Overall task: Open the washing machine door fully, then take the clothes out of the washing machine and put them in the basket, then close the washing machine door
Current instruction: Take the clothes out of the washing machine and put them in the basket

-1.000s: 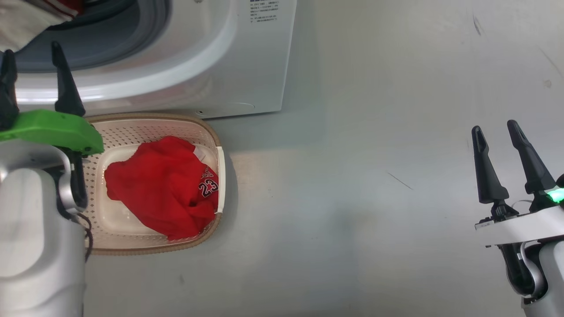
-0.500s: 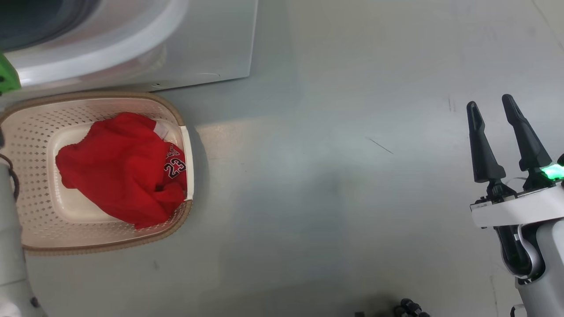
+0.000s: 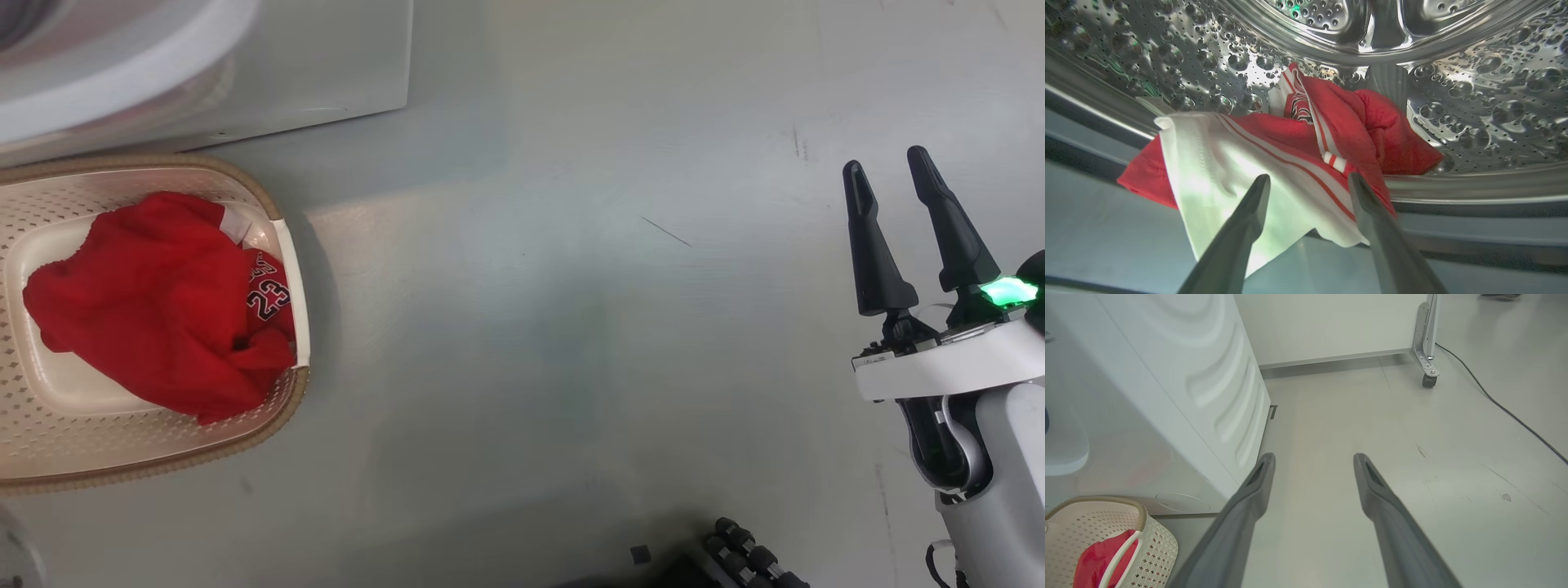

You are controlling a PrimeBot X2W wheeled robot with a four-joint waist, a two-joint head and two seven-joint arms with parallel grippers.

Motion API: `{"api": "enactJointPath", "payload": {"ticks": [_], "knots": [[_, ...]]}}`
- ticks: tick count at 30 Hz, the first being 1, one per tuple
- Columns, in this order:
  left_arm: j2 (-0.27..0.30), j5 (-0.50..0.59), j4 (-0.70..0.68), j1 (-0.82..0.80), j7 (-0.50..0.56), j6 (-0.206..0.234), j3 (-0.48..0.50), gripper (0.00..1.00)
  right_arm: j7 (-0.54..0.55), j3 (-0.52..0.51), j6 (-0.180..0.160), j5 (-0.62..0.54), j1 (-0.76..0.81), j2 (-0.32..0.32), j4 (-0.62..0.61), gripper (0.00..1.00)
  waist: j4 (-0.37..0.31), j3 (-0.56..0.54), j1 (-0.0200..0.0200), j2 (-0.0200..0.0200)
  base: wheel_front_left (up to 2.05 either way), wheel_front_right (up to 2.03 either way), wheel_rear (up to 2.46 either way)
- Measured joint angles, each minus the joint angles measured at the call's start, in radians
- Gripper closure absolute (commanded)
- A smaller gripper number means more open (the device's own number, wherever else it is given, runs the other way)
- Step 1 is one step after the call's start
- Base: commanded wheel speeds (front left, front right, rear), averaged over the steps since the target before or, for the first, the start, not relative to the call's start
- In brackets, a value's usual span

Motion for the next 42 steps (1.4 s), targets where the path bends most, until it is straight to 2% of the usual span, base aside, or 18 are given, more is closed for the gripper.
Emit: {"api": "enactJointPath", "payload": {"ticks": [8,25,26,27,28,35,42], "knots": [[0.003,0.098,0.034,-0.013,0.087,0.000,-0.017,0.00,0.000,0.001,0.000,0.007,-0.013,0.003,0.010,0.00,-0.017,0.013,-0.0001,0.0000,0.00,0.00,0.00],[0.002,0.179,0.040,-0.056,0.157,0.000,0.025,0.00,0.000,0.015,0.000,0.028,-0.045,0.012,0.004,0.00,-0.033,0.022,-0.0001,0.0000,0.00,0.00,0.00],[0.000,0.183,0.041,-0.056,0.157,0.000,0.026,0.10,0.000,0.016,0.000,0.028,-0.048,0.011,0.003,0.00,-0.033,0.021,-0.0001,0.0000,0.00,0.00,0.00],[-0.003,0.186,0.043,-0.056,0.158,0.000,0.027,0.63,0.000,0.017,0.000,0.028,-0.050,0.011,0.003,0.00,-0.033,0.021,-0.0001,0.0000,0.00,0.00,0.00],[-0.008,0.187,0.045,-0.056,0.161,0.000,0.028,1.00,0.000,0.017,0.000,0.028,-0.050,0.010,0.002,0.00,-0.033,0.020,-0.0001,0.0000,0.00,0.00,0.00],[-0.043,0.188,0.072,-0.056,0.164,0.000,0.025,1.00,0.000,0.014,0.000,0.028,-0.050,0.009,0.003,0.00,-0.028,0.004,-0.0001,0.0000,0.00,0.00,0.00],[-0.058,0.187,0.076,-0.054,0.106,0.000,0.030,1.00,0.000,0.013,0.000,0.024,-0.050,0.003,0.005,0.00,-0.016,-0.025,-0.0001,0.0000,0.00,0.00,0.00]]}}
